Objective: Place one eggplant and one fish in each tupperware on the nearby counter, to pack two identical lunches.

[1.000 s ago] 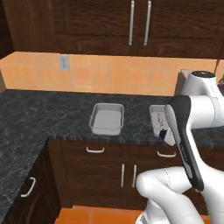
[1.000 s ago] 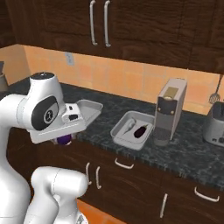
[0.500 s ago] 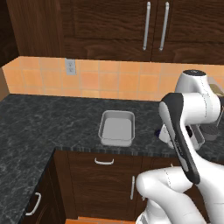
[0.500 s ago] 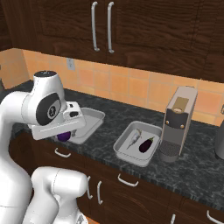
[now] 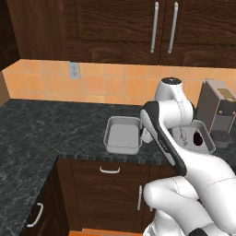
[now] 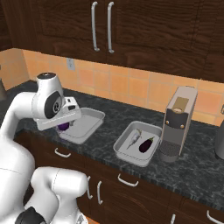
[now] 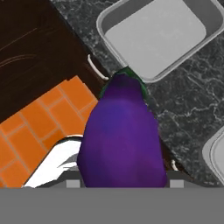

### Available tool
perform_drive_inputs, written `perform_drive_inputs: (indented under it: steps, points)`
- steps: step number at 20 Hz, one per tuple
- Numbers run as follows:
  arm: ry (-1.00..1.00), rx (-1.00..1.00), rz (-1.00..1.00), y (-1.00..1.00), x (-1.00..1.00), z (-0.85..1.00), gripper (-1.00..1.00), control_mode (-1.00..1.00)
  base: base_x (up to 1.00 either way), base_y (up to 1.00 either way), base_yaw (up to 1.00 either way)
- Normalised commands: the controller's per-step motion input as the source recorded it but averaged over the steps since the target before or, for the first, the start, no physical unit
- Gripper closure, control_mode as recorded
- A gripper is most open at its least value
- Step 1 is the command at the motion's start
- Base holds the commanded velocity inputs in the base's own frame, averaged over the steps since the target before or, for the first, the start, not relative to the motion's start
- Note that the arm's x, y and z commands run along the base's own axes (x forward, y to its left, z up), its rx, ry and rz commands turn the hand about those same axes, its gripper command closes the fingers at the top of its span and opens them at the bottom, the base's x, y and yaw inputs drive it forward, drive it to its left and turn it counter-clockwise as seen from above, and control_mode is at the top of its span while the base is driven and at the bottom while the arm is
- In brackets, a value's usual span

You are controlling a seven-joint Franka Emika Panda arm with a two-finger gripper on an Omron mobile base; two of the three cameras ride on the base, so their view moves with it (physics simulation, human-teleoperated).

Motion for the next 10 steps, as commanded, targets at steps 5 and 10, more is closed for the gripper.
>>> perform_drive_inputs:
  steps: [5,10]
  points:
    - [0.16,0.0,-0.02,0.33,1.0,-0.14,1.0,-1.0,0.0,0.0,0.0]
    - [0.15,0.0,0.0,0.1,1.0,-0.73,1.0,-1.0,0.0,0.0,0.0]
